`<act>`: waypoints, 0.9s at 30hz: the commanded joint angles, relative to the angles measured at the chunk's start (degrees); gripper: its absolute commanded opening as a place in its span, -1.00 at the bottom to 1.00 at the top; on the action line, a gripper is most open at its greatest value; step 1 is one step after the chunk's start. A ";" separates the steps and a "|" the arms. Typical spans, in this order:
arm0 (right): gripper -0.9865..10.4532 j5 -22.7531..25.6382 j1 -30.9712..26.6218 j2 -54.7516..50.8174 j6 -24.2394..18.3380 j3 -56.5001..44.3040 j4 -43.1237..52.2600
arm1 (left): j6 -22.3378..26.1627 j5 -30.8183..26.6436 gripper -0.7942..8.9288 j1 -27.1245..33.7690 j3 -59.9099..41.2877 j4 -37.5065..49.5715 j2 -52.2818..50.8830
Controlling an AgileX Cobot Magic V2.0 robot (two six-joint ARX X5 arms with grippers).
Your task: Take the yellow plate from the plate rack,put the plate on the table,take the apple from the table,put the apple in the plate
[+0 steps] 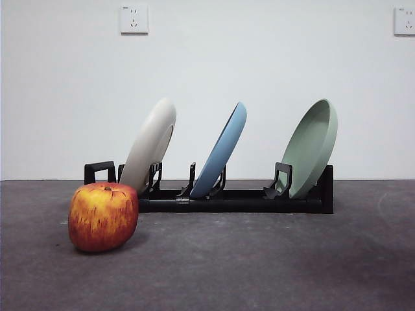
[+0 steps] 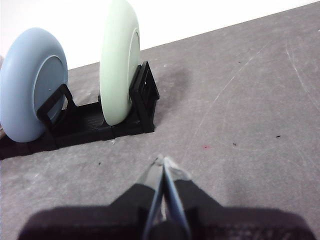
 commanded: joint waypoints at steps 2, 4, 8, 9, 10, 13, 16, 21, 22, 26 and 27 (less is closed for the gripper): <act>-0.86 -0.24 0.04 0.07 0.55 -0.57 -0.46 | -0.24 0.04 -0.84 0.13 -0.66 -0.22 -0.17; -0.86 -0.26 0.04 0.07 0.55 -0.57 -0.46 | -0.24 0.09 -0.84 0.11 -0.66 -0.20 -0.17; -0.86 -0.24 0.04 0.07 0.57 -0.57 -0.44 | -0.28 0.20 -0.84 0.11 -0.66 0.07 -0.17; -0.86 -0.24 0.04 0.07 0.57 -0.57 -0.44 | -0.55 0.17 -0.84 0.11 -0.66 0.07 -0.17; -0.86 -0.24 0.04 0.07 0.57 -0.57 -0.44 | -0.96 0.20 -0.84 0.11 -0.66 0.07 -0.17; -0.86 -0.35 0.04 0.07 0.61 -0.57 -0.44 | -1.38 0.35 -0.84 0.11 -0.66 0.09 -0.17; -0.86 -0.55 0.04 0.07 3.21 -0.50 -0.46 | -4.68 0.37 -0.84 0.11 -0.59 0.09 -0.17; -0.86 -0.57 0.04 0.22 7.39 0.42 -0.52 | -6.64 0.39 -0.85 0.11 -0.59 2.97 -0.17; -0.86 -0.61 0.04 0.37 8.26 0.92 -0.57 | -8.87 0.37 -0.85 0.11 -0.59 4.22 -0.17; -0.86 -0.79 0.04 1.97 9.86 4.02 -1.01 | -13.81 0.20 -0.85 0.11 0.37 6.91 -0.15; -0.86 -1.14 0.04 2.75 9.97 5.11 -1.07 | -14.84 0.11 -0.85 0.11 0.94 6.80 0.00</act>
